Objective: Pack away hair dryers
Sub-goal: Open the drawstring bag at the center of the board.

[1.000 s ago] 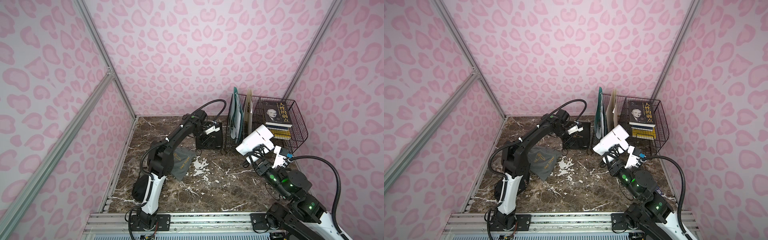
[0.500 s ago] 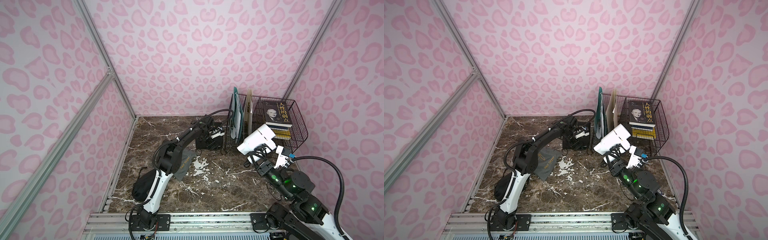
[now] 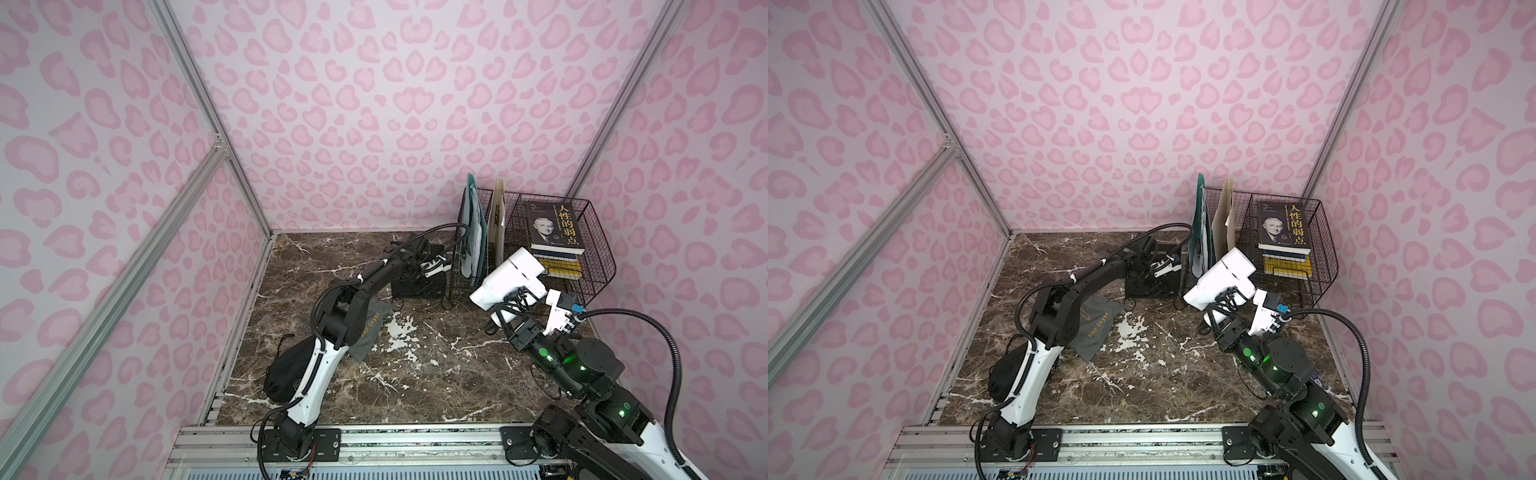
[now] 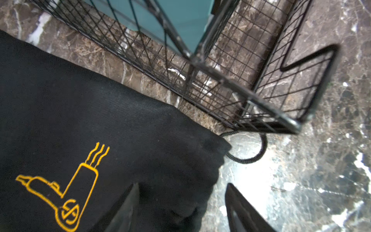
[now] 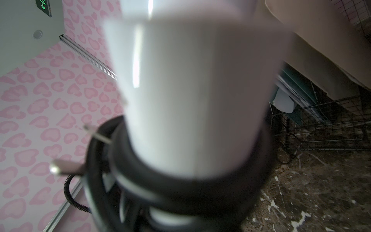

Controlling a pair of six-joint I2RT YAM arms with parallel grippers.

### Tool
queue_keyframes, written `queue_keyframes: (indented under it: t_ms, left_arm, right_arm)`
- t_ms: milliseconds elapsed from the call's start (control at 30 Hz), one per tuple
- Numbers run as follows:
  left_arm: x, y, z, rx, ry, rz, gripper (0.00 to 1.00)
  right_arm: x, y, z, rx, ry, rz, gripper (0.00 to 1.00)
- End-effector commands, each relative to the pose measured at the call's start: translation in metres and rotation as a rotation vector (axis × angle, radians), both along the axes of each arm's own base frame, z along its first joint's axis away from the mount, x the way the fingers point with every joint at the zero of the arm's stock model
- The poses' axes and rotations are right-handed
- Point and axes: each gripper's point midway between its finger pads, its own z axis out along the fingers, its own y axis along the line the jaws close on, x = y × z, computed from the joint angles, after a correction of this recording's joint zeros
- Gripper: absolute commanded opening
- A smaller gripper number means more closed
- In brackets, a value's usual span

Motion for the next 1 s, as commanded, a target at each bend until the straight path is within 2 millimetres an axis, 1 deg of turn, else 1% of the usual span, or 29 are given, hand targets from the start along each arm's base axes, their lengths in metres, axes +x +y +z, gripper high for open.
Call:
queue_keyframes:
  t_ms: [0,100,200,433,500,533,567,633,700,733,833,967]
  left_arm:
    - [0.005,-0.006,-0.001,-0.028,-0.023,-0.002,0.7]
    - [0.007,-0.006,-0.005,-0.025,-0.025,0.0,0.69]
    - [0.006,-0.007,-0.005,-0.026,-0.025,-0.005,0.63]
    - [0.003,-0.008,-0.009,-0.001,-0.04,-0.026,0.54]
    - [0.001,-0.008,-0.012,0.014,-0.048,-0.037,0.49]
    - [0.0,-0.009,-0.013,0.019,-0.049,-0.042,0.45]
    - [-0.001,-0.009,-0.014,0.025,-0.051,-0.045,0.4]
    - [0.0,-0.008,-0.015,0.032,-0.055,-0.041,0.2]
    - [0.001,-0.007,-0.016,0.041,-0.058,-0.026,0.04]
    - [0.003,-0.006,-0.016,0.046,-0.062,-0.018,0.02]
    - [0.005,-0.002,-0.015,0.06,-0.064,0.008,0.02]
    - [-0.005,0.004,-0.003,0.062,-0.053,0.017,0.02]
  right_arm:
    - [0.0,-0.004,0.023,0.037,-0.076,-0.016,0.0]
    - [0.0,-0.004,0.024,0.036,-0.078,-0.017,0.0]
    - [0.001,-0.003,0.023,0.033,-0.077,-0.018,0.0]
    - [0.004,-0.001,0.023,0.027,-0.081,-0.017,0.0]
    - [0.004,0.0,0.023,0.026,-0.08,-0.017,0.0]
    - [0.005,0.0,0.022,0.025,-0.079,-0.018,0.0]
    - [0.004,0.0,0.023,0.027,-0.081,-0.017,0.0]
    - [0.004,0.0,0.023,0.027,-0.082,-0.018,0.0]
    - [0.003,-0.001,0.024,0.029,-0.084,-0.017,0.0]
    - [0.003,-0.001,0.025,0.03,-0.085,-0.019,0.0]
    - [0.002,-0.001,0.025,0.03,-0.084,-0.015,0.0]
    - [0.002,-0.002,0.027,0.026,-0.089,-0.014,0.0]
